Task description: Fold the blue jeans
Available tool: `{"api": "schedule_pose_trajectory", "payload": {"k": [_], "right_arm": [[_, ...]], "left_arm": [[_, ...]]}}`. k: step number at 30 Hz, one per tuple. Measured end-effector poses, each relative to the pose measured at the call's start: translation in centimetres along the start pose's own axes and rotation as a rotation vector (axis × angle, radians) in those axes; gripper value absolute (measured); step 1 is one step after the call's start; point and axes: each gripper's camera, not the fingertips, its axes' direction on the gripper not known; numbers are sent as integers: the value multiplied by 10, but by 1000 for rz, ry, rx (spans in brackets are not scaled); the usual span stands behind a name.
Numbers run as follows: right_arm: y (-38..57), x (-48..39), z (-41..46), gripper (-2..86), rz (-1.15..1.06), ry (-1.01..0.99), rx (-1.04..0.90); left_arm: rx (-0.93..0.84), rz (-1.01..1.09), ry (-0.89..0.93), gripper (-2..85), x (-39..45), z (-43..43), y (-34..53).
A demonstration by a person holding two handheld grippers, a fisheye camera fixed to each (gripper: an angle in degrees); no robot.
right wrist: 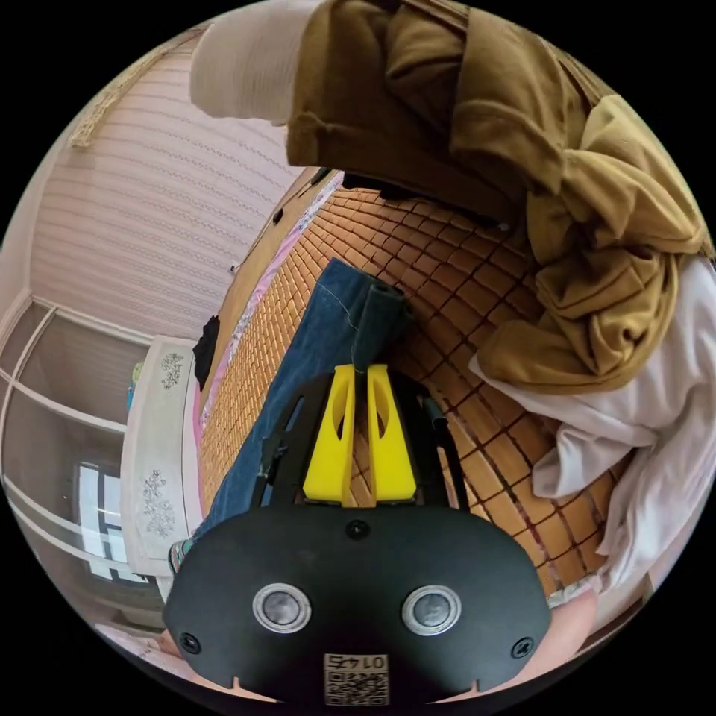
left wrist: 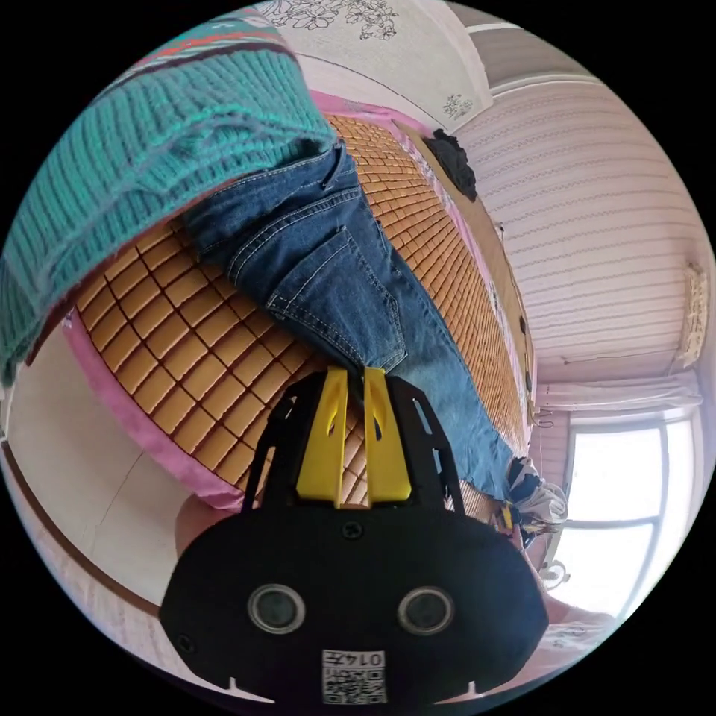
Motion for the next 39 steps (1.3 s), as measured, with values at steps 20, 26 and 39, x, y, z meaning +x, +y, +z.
{"api": "schedule_pose_trajectory", "payload": {"k": [20, 26, 39], "right_arm": [[146, -54, -43, 31, -428, 519, -252], [149, -85, -19, 71, -389, 698, -272], [266, -358, 165, 77, -1496, 258, -357]], "left_arm": [[-140, 298, -325, -8, 51, -58, 129], [-68, 238, -188, 33, 50, -87, 151], [-165, 933, -359, 74, 218, -59, 124]]}}
